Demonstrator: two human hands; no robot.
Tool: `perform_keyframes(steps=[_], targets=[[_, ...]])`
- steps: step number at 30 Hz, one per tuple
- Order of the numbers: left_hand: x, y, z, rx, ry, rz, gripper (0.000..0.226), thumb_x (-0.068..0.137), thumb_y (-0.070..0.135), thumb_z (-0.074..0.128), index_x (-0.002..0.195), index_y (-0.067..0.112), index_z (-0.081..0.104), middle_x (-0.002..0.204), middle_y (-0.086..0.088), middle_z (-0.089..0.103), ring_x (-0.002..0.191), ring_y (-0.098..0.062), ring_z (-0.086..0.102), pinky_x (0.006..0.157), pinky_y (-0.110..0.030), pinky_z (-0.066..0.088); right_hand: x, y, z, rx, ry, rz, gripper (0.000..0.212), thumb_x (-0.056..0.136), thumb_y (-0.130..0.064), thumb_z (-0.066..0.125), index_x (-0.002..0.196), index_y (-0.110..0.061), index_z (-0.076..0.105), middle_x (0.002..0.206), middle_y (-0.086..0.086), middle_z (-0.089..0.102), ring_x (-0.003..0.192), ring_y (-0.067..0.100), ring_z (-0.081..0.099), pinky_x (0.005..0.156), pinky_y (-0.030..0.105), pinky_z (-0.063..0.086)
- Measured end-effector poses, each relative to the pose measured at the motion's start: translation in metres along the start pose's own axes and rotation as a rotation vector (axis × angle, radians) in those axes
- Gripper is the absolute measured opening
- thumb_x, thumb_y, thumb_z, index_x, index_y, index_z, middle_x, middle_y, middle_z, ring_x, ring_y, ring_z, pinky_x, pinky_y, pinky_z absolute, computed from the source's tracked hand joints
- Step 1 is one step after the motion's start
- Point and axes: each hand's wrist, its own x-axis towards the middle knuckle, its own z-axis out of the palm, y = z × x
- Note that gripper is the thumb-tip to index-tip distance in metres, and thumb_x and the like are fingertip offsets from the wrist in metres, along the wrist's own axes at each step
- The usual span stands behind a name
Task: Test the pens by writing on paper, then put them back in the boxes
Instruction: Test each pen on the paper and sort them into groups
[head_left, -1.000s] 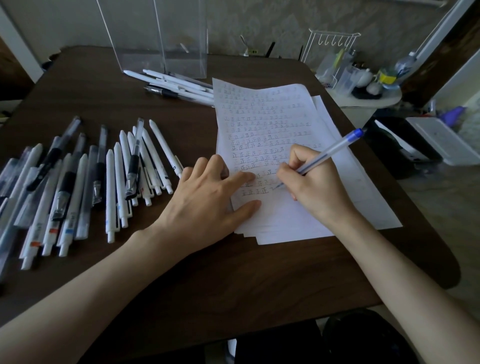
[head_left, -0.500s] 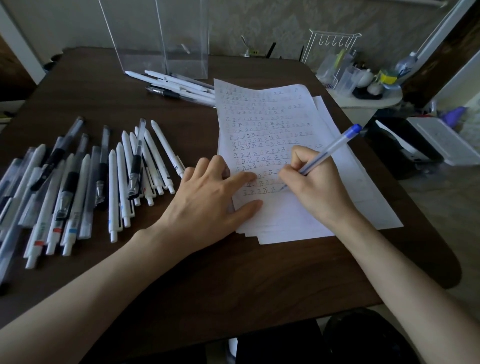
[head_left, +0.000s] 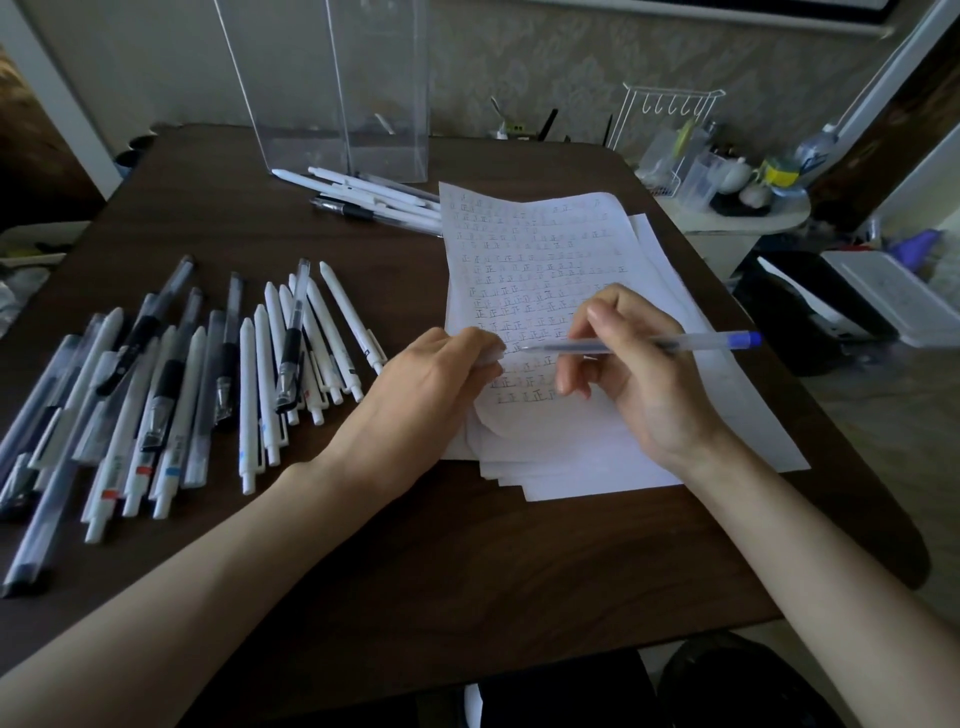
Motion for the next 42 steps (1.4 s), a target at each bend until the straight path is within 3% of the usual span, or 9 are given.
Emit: perform_keyframes(steps=[6,17,21,25,28,33,36,39,42], targets=[[0.000,0.000,-0.002,0.050,-0.034,0.135,0.034,0.091,0.027,0.050,0.111,0.003,0.065,0.085,-0.003,0.066,0.076,-0.018,0.057,0.064,-0.038,0.052,0.000,0.000,0.005,-0.049,-0.106,0.016,0.019,0.091,-0.025,0.051,0.077,-0.014,0.059,0.060,0.001,0.061,0.058,0.016,0.059,0.053,0.024,0.045],[-0.003,0.001,-0.006,0.140,0.068,0.255,0.032,0.090,0.019,0.048,0.105,-0.003,0.065,0.078,-0.008,0.065,0.067,-0.021,0.058,0.057,-0.037,0.052,0.001,-0.006,0.030,0.037,0.072,0.081,0.029,0.091,-0.023,0.049,0.076,0.000,0.055,0.049,0.001,0.058,0.046,0.015,0.058,0.045,0.023,0.043],[-0.001,0.003,-0.006,0.112,0.042,0.109,0.039,0.093,0.028,0.036,0.118,0.005,0.054,0.078,-0.002,0.062,0.069,-0.016,0.058,0.057,-0.039,0.053,0.015,-0.010,0.050,-0.105,0.129,0.114,0.032,0.094,-0.031,0.049,0.075,-0.005,0.054,0.044,-0.005,0.049,0.042,0.007,0.047,0.045,0.017,0.038],[0.001,-0.006,-0.031,0.176,0.274,-0.098,0.030,0.097,0.028,0.037,0.113,0.006,0.050,0.064,0.004,0.055,0.051,-0.014,0.055,0.043,-0.033,0.044,0.054,-0.022,0.063,-0.183,0.099,0.160,0.042,0.085,-0.050,0.053,0.092,-0.009,0.056,0.051,-0.002,0.055,0.046,0.010,0.046,0.046,0.020,0.038],[0.001,-0.019,-0.057,0.336,0.375,-0.391,0.020,0.097,0.021,0.043,0.109,0.007,0.049,0.056,0.004,0.048,0.048,-0.020,0.052,0.045,-0.031,0.038,0.099,-0.011,0.063,-0.475,0.115,0.145,0.024,0.095,-0.034,0.052,0.091,-0.011,0.056,0.068,0.001,0.062,0.060,0.006,0.054,0.057,0.021,0.041],[-0.001,-0.030,-0.071,0.570,0.228,-0.694,0.017,0.097,0.028,0.037,0.090,0.015,0.045,0.059,0.003,0.045,0.050,-0.011,0.045,0.064,-0.034,0.043,0.167,0.028,0.070,-0.962,0.062,-0.009,0.010,0.093,-0.012,0.052,0.094,-0.009,0.061,0.093,0.004,0.060,0.090,0.019,0.056,0.070,0.027,0.041],[-0.004,-0.033,-0.068,0.664,0.198,-0.710,0.023,0.095,0.032,0.036,0.082,0.018,0.048,0.071,0.002,0.056,0.071,-0.015,0.051,0.072,-0.032,0.032,0.185,0.045,0.075,-1.204,0.019,-0.065,0.015,0.094,-0.011,0.049,0.101,-0.010,0.061,0.109,0.007,0.057,0.107,0.024,0.047,0.083,0.034,0.041],[-0.007,-0.035,-0.066,0.756,0.126,-0.751,0.030,0.092,0.039,0.038,0.097,0.017,0.059,0.098,-0.002,0.060,0.103,-0.022,0.049,0.081,-0.035,0.032,0.193,0.054,0.080,-1.343,0.060,-0.064,0.013,0.095,-0.016,0.050,0.101,-0.010,0.060,0.110,0.007,0.054,0.107,0.025,0.047,0.085,0.037,0.042],[-0.007,-0.036,-0.064,0.780,0.067,-0.756,0.037,0.092,0.043,0.039,0.106,0.016,0.059,0.111,-0.004,0.057,0.110,-0.024,0.046,0.087,-0.037,0.034,0.197,0.058,0.082,-1.462,0.077,-0.067,0.018,0.096,-0.020,0.051,0.101,-0.008,0.063,0.112,0.008,0.054,0.108,0.027,0.044,0.088,0.037,0.040]])
